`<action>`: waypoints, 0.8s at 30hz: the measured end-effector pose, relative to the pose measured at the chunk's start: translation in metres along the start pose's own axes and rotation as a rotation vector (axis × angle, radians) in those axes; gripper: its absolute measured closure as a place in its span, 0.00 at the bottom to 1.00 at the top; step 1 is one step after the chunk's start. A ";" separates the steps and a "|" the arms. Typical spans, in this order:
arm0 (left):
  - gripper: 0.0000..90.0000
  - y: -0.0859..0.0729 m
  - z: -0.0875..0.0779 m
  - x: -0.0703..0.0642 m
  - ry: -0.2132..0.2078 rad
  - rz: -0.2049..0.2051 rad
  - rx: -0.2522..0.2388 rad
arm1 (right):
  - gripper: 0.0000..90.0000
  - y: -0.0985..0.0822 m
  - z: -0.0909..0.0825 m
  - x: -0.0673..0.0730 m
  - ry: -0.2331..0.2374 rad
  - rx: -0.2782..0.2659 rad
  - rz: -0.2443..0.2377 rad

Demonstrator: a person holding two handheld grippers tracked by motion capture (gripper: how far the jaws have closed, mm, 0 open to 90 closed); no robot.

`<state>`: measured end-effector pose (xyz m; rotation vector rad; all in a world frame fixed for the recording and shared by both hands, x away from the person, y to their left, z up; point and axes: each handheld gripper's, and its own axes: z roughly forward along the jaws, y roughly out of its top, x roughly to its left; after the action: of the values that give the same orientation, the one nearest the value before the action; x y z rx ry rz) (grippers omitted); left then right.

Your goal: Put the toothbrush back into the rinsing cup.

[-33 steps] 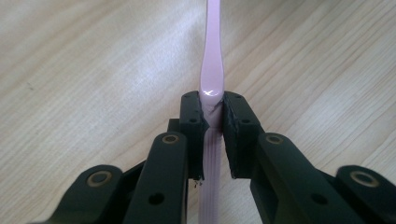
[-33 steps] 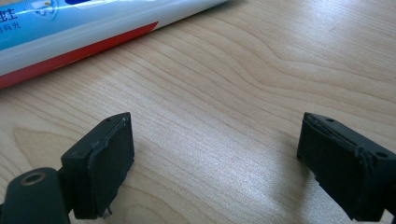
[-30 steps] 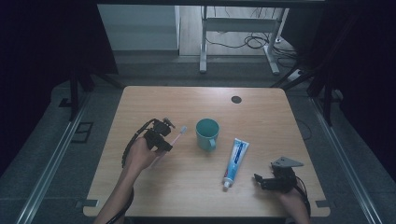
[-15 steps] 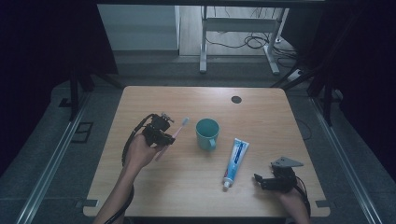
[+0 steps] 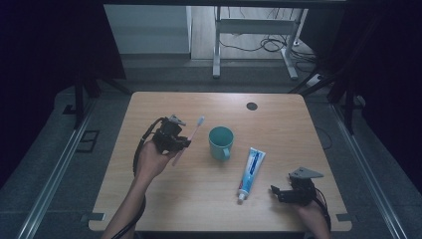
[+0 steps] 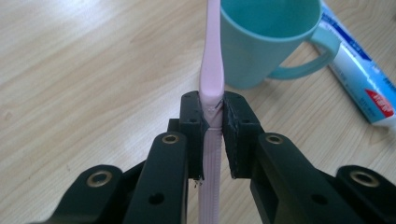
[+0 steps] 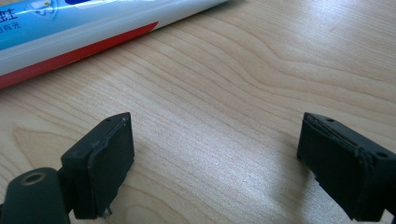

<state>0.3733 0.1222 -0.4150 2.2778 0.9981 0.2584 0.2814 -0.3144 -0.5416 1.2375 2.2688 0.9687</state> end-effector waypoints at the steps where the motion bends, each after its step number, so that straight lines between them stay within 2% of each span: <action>1: 0.88 0.001 -0.001 0.000 -0.006 0.001 -0.009 | 0.12 0.000 0.000 0.000 0.000 0.000 0.000; 7: 0.88 0.005 -0.004 -0.004 -0.015 0.008 -0.068 | 0.12 0.000 0.000 0.000 0.000 0.000 0.000; 10: 0.88 0.007 -0.005 -0.006 -0.019 0.030 -0.100 | 0.12 0.000 0.000 0.000 0.000 0.000 0.001; 13: 0.88 0.010 -0.006 -0.008 -0.026 0.026 -0.121 | 0.12 0.000 0.000 0.000 0.000 0.000 0.000; 14: 0.88 0.011 -0.006 -0.009 -0.028 0.035 -0.128 | 0.12 0.000 0.000 0.000 0.000 0.000 0.000; 24: 0.88 0.021 -0.007 -0.015 -0.050 0.028 -0.190 | 0.12 0.000 0.000 0.000 0.000 -0.001 0.000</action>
<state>0.3726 0.1038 -0.3956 2.1172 0.8780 0.2941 0.2815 -0.3144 -0.5417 1.2368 2.2684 0.9690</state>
